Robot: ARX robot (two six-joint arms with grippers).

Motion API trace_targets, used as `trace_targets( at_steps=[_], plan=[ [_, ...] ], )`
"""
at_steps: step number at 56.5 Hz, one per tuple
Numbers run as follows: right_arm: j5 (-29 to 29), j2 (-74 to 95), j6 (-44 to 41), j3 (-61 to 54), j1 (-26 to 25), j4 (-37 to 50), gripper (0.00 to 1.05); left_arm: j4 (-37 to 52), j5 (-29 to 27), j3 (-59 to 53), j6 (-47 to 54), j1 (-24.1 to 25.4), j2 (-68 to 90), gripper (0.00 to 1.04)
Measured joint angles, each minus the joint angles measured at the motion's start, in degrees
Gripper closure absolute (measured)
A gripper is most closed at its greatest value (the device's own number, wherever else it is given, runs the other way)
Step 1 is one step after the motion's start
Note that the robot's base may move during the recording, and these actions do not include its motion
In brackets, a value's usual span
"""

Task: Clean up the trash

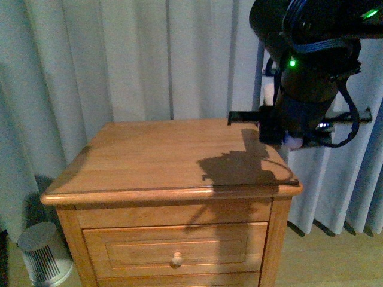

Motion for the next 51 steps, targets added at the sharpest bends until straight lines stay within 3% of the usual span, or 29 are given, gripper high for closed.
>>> trace_targets(
  at_steps=[14,21,25,39,51],
  plan=[
    [8.7,-18.4,-23.5,-17.8,5.0,30.3,0.86,0.0,0.0,0.0,0.0,0.0,0.0,0.76],
    [12.0,-30.5,-32.8,-30.4,9.1,44.1,0.86,0.0,0.0,0.0,0.0,0.0,0.0,0.76],
    [17.4,-41.1,-37.4,-41.7,12.2,51.8,0.86,0.0,0.0,0.0,0.0,0.0,0.0,0.76],
    [34.1,-68.2,-42.0,-63.6,23.0,54.4,0.86,0.0,0.0,0.0,-0.1,0.0,0.0,0.76],
    [38.9,-75.8,-40.8,-69.7,25.6,53.1,0.86,0.0,0.0,0.0,-0.1,0.0,0.0,0.76]
  ],
)
